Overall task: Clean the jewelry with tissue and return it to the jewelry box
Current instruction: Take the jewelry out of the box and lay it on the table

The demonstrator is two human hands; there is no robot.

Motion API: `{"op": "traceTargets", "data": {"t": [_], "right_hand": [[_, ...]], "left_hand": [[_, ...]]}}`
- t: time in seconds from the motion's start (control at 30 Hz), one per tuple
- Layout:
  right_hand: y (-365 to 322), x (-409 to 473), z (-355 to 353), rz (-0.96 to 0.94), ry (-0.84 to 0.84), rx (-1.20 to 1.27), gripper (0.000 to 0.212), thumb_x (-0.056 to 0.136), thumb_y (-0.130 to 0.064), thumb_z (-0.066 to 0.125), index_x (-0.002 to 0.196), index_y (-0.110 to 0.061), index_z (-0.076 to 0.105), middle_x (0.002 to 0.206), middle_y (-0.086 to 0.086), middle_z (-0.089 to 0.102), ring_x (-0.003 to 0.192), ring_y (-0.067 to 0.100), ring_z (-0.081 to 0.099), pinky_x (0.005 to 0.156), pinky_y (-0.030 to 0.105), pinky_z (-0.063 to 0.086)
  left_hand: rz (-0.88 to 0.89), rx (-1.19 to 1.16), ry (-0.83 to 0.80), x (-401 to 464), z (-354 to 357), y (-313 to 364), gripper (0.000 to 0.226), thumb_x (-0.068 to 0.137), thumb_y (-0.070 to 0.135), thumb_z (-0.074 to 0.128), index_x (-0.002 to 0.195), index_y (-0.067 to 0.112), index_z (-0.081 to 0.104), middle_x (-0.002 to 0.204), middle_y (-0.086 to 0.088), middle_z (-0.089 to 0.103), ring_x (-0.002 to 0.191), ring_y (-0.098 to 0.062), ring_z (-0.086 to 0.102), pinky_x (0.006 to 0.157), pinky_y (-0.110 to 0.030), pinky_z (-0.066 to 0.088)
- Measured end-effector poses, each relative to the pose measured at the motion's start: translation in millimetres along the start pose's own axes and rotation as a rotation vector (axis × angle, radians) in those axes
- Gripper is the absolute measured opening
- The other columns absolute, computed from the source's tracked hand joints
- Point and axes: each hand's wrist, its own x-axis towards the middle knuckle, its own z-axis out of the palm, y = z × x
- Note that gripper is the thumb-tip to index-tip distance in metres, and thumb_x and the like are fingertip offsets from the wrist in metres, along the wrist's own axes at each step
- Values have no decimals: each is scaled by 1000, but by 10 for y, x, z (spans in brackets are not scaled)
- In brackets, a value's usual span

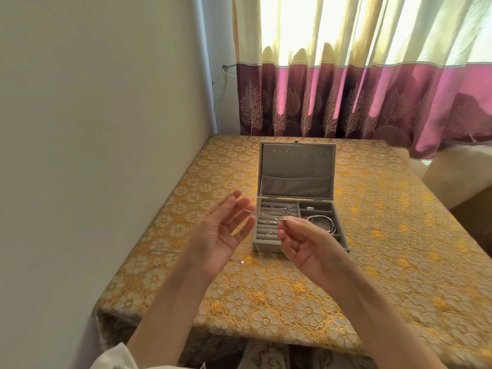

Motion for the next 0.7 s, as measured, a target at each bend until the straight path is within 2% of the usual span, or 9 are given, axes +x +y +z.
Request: {"op": "traceTargets", "data": {"t": [0.13, 0.37, 0.5, 0.63, 0.7], "right_hand": [[106, -18, -79, -66, 58, -296, 18, 68, -9, 66, 84, -1, 67, 74, 11, 66, 63, 15, 61, 53, 18, 51], [516, 51, -137, -78, 120, -656, 6, 81, -6, 64, 85, -6, 68, 74, 8, 68, 69, 16, 59, 62, 23, 46], [779, 129, -98, -179, 118, -908, 6, 82, -12, 65, 82, -17, 67, 74, 1, 67, 66, 6, 60, 61, 14, 47], [980, 285, -170, -281, 172, -1130, 12, 84, -17, 64, 83, -29, 62, 79, -7, 65, 75, 7, 61, 71, 19, 50], [1041, 337, -209, -319, 179, -1213, 9, 85, -18, 63, 87, -26, 64, 82, -11, 63, 79, 4, 59, 72, 15, 48]], "left_hand": [[-62, 29, 94, -14, -345, 107, 10, 85, 10, 56, 90, 7, 65, 79, -6, 69, 73, -18, 67, 70, -31, 58], [-79, 91, 286, -104, -1051, 300, 10, 83, 6, 55, 89, 2, 63, 75, -9, 70, 68, -19, 69, 61, -29, 59], [-92, 134, 357, -127, -1380, 412, 12, 80, 4, 57, 89, 0, 63, 75, -11, 70, 66, -19, 68, 59, -29, 59], [-99, 140, 449, -72, -1677, 499, 12, 85, 1, 55, 92, -3, 63, 74, -12, 70, 62, -18, 68, 54, -25, 57], [-100, 188, 464, -44, -1793, 521, 14, 84, 2, 56, 95, -4, 63, 77, -12, 70, 63, -17, 68, 54, -24, 57]]}}
